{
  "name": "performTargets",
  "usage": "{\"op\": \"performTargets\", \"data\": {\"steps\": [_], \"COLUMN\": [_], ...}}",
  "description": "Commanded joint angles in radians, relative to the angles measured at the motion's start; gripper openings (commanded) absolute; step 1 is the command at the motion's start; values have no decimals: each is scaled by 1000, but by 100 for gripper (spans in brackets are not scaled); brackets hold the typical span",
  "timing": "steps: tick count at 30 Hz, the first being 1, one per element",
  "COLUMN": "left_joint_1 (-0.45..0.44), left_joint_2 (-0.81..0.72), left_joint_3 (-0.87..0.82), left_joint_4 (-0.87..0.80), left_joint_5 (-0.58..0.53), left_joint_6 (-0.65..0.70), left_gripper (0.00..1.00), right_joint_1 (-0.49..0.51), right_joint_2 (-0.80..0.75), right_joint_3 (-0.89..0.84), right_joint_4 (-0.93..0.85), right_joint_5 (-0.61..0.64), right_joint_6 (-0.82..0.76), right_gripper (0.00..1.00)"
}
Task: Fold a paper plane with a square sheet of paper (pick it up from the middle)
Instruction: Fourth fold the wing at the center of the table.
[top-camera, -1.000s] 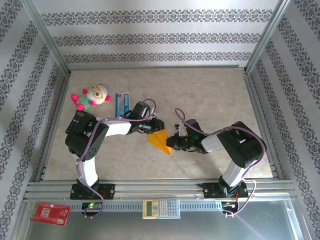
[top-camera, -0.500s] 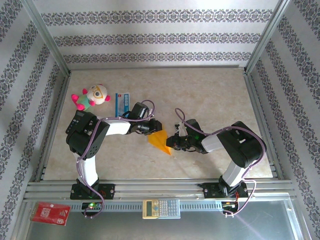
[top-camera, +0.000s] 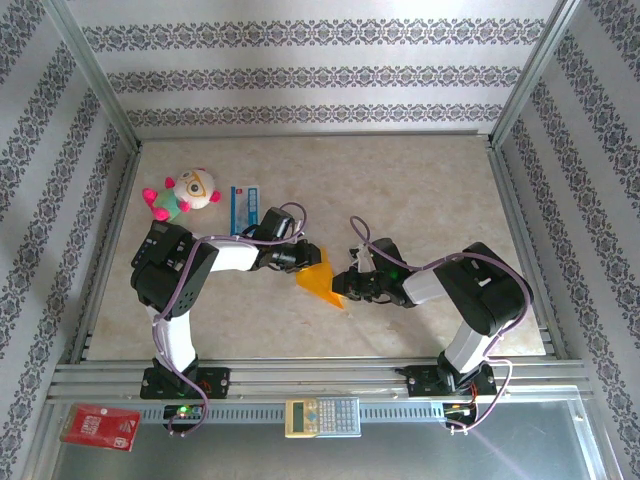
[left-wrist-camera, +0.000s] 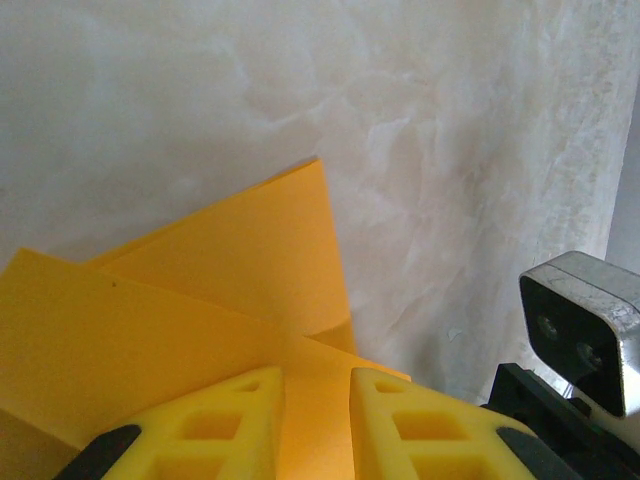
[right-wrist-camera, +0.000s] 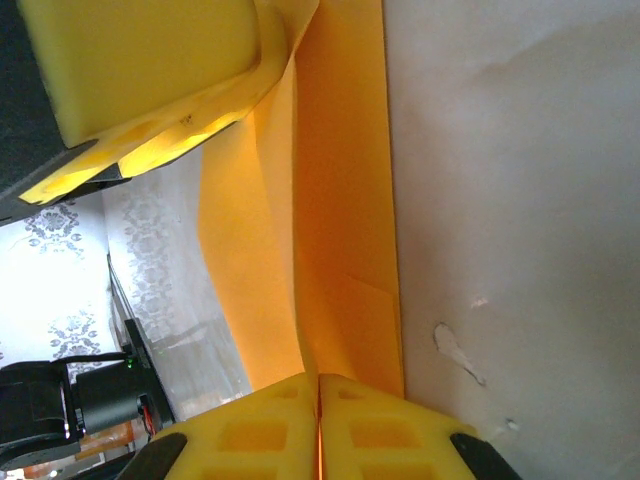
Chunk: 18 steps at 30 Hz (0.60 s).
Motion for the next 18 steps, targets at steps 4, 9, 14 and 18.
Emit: {"op": "performTargets", "data": {"steps": [4,9,14,18], "left_joint_1": [17,19,16,9], "left_joint_2": [-10,-13,-54,-100], "left_joint_3": [-35,-32,-45,-65], "left_joint_4": [-23,3,111,151], "left_joint_5": [-7,9,55,67], "left_joint_6": [15,2,-63,-81], "left_gripper": [26,26,26,27], "right_joint_1": [26,28,28,28], "right_joint_2": [73,76,81,86], "right_joint_3": [2,-1,-4,0], "right_joint_4": [-30,-28,-28,-28], "right_joint_5": [105,114,118,119], "right_joint_6": [-9,-10,-8,-8], "right_gripper": [10,6,5,5]}}
